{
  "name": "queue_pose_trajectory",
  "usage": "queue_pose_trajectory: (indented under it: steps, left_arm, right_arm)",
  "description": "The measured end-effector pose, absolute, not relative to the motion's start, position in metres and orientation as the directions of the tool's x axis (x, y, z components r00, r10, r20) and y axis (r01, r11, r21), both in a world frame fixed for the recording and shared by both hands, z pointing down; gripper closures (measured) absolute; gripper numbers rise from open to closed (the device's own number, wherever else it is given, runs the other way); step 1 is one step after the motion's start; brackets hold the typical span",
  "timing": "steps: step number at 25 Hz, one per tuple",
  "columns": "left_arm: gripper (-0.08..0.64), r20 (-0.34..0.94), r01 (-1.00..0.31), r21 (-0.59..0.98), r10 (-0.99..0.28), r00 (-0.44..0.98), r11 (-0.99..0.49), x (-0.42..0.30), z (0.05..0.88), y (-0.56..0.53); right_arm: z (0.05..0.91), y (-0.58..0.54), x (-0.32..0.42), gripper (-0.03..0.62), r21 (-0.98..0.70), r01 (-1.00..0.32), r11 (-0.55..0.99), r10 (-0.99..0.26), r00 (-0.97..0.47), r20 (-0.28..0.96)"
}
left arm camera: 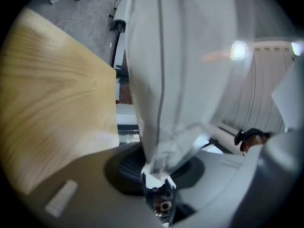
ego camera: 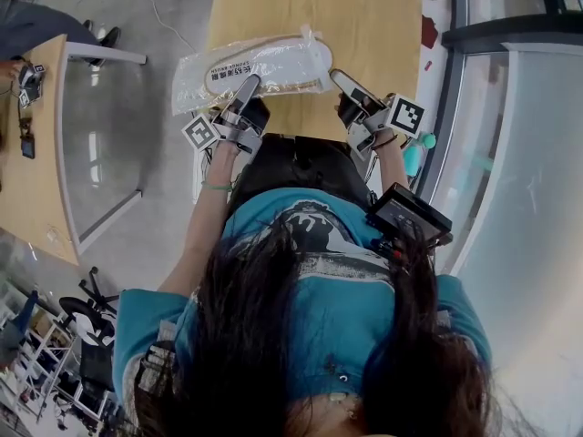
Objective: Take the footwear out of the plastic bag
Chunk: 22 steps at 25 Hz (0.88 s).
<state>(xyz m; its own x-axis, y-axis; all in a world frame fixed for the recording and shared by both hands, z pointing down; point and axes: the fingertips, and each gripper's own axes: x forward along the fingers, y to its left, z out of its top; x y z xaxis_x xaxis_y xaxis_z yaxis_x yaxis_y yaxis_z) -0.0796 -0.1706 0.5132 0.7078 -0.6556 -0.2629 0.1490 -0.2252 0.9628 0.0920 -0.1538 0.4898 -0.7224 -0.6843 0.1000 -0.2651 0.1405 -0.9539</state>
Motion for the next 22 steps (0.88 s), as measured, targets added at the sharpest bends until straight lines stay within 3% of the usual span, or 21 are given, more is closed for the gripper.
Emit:
queue_pose_trajectory:
  steps: [7, 12, 18, 22]
  left_arm:
    - [0.469, -0.272, 0.149, 0.957, -0.593, 0.758, -0.248, -0.061, 0.507, -0.155]
    - [0.470, -0.316, 0.207, 0.947, -0.602, 0.733, -0.246, -0.060, 0.501, -0.152]
    - [0.472, -0.318, 0.219, 0.947, -0.607, 0.728, -0.233, -0.059, 0.501, -0.148]
    - [0.468, -0.292, 0.181, 0.955, -0.619, 0.729, -0.237, -0.061, 0.503, -0.147]
  right_arm:
    - [0.485, -0.151, 0.096, 0.394, -0.962, -0.231, 0.144, -0.682, -0.728, 0.073]
    - [0.485, -0.151, 0.101, 0.395, -0.985, -0.134, 0.110, -0.699, -0.715, 0.020]
    - [0.487, -0.149, 0.097, 0.395, -0.983, -0.151, 0.107, -0.689, -0.724, 0.036]
    - [0.483, -0.151, 0.092, 0.467, -0.978, -0.174, 0.112, -0.679, -0.732, 0.053]
